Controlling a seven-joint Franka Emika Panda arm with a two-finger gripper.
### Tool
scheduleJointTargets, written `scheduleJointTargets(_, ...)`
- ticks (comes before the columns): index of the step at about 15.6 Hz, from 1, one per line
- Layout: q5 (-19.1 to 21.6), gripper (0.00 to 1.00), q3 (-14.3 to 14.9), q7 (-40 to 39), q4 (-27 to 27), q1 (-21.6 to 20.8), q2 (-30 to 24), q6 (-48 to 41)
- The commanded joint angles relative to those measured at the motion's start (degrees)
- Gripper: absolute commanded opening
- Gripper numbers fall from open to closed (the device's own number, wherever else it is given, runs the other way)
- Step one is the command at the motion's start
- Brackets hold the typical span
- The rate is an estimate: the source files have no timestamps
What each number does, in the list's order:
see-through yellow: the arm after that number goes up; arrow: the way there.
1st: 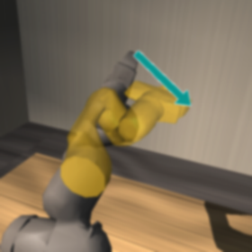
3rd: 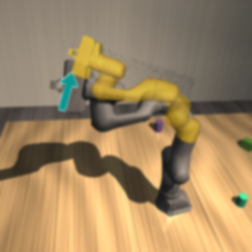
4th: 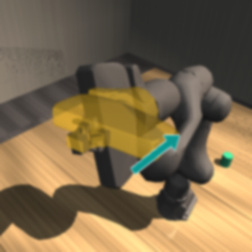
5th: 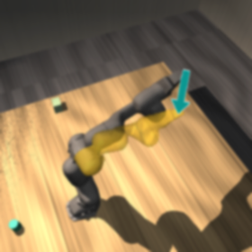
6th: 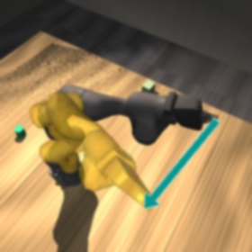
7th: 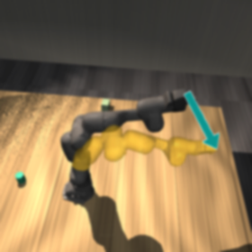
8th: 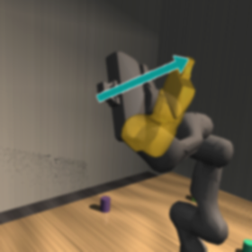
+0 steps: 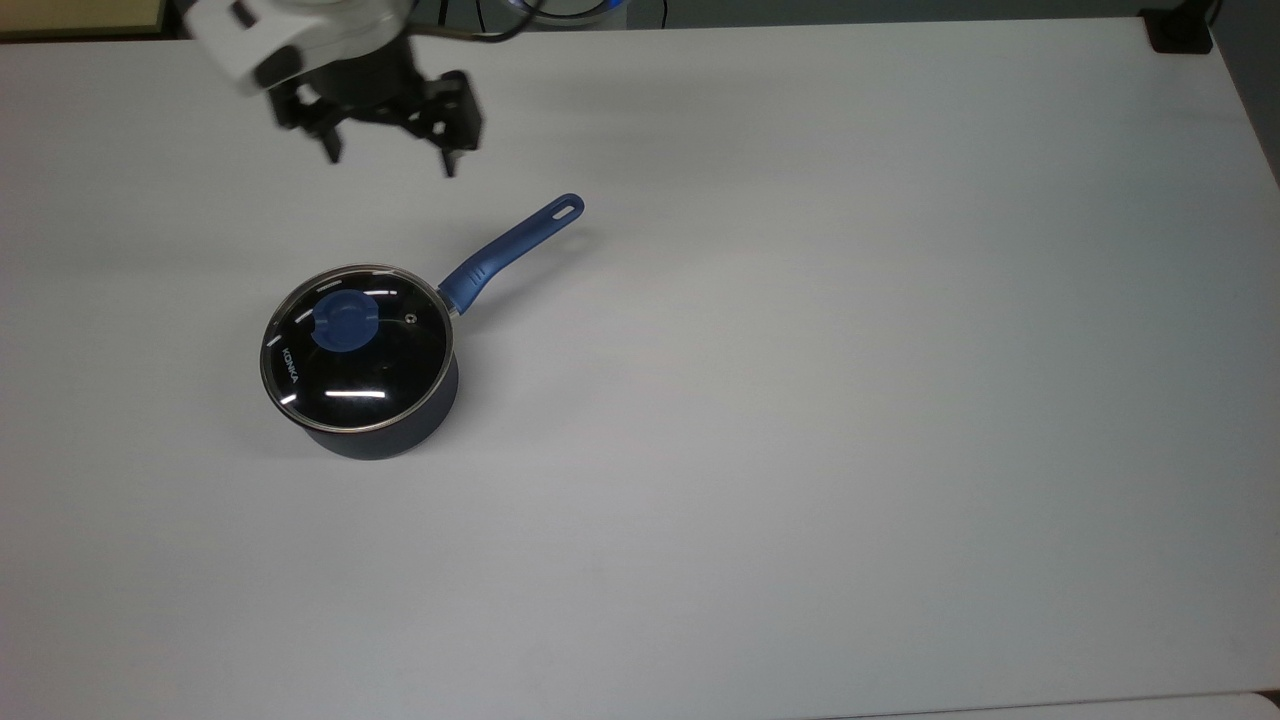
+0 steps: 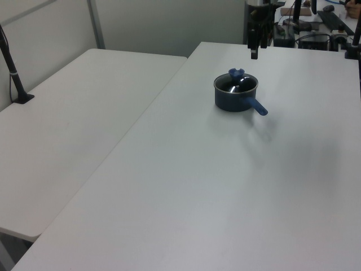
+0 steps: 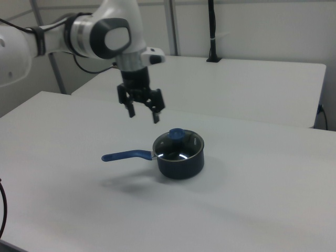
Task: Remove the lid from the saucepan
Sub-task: 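Lower the gripper over the blue knob of the glass lid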
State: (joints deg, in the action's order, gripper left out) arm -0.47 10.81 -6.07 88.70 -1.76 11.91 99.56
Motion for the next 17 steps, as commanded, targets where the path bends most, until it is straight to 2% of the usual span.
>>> scheduleJointTargets(1,0.3,1.0,0.3,-10.4,-0.2,3.1,1.6,6.1)
scheduleJointTargets(6,-0.1,1.0,0.3,-17.6,-0.4,3.9,6.5,10.8)
scheduleJointTargets(9,0.4,1.0,0.4,-17.1,-3.0,3.7,10.4,11.5)
scheduleJointTargets(14,0.6,1.0,0.1,-11.8,-3.9,3.5,13.4,15.9)
scheduleJointTargets(17,0.6,1.0,-0.1,-9.9,-6.2,3.5,15.6,17.0)
